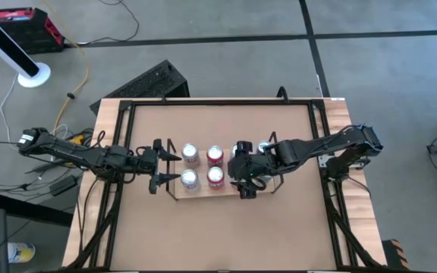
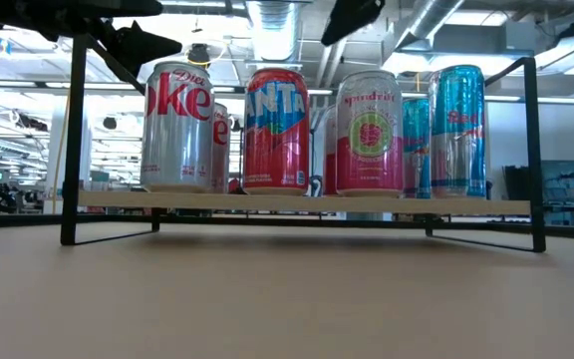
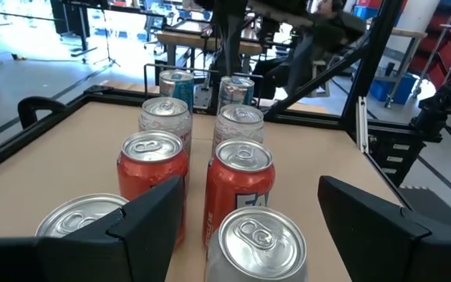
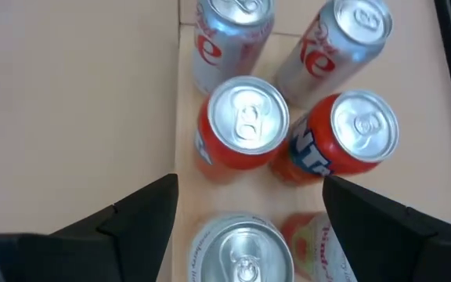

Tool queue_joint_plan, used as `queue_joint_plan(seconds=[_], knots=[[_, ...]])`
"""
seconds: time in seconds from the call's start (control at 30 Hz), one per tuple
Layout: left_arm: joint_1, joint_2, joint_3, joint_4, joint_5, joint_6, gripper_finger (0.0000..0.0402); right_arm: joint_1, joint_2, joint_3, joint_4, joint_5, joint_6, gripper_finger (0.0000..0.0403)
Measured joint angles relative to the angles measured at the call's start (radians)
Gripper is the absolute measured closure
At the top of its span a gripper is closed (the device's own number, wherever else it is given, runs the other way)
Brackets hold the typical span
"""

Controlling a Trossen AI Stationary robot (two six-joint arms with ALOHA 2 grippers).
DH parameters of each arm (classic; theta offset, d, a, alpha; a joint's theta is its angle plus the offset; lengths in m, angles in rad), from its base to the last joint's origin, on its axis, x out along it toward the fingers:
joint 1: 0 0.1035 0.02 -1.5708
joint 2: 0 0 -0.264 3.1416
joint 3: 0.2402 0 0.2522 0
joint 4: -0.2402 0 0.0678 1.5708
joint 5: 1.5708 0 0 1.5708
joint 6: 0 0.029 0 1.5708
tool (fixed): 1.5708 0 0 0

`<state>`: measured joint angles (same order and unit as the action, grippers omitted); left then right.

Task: Place canned beverage on shelf
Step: Return to Home Position

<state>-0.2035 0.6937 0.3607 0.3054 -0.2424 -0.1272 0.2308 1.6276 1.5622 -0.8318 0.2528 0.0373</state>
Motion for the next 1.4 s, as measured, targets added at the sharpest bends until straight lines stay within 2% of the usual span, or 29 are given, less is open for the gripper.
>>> queue_joint_plan(seconds=[0.17, 0.37, 0.53, 0.7, 1.0, 1.2, 1.3, 1.4], knots=[[0.000, -0.014, 0.000, -0.003, 0.000, 0.000, 0.0123, 0.023, -0.070, 0.004, -0.035, 0.052, -0.008, 0.0062], [0.000, -0.086, 0.000, -0.012, 0.001, 0.005, 0.0123, 0.060, -0.219, -0.001, -0.071, 0.112, 0.040, 0.0062], [0.000, -0.172, 0.000, -0.048, 0.006, 0.014, 0.0123, 0.113, -0.372, -0.086, -0.065, 0.117, 0.097, 0.0062], [0.000, -0.253, 0.000, -0.120, 0.040, 0.006, 0.0123, 0.201, -0.550, -0.283, 0.050, 0.151, 0.151, 0.0062], [0.000, -0.350, 0.000, -0.131, 0.033, 0.026, 0.0123, 0.338, -0.950, -0.749, 0.351, 0.456, 0.167, 0.0085], [0.000, -0.401, 0.000, -0.140, 0.001, 0.062, 0.0123, 0.343, -1.213, -1.011, 0.655, 0.448, 0.068, 0.0130], [0.000, -0.409, 0.000, -0.139, -0.008, 0.083, 0.0123, 0.343, -1.309, -1.124, 0.862, 0.362, -0.039, 0.0169], [0.000, -0.409, 0.000, -0.139, -0.030, 0.094, 0.0123, 0.342, -1.377, -1.193, 0.999, 0.277, -0.095, 0.0233]])
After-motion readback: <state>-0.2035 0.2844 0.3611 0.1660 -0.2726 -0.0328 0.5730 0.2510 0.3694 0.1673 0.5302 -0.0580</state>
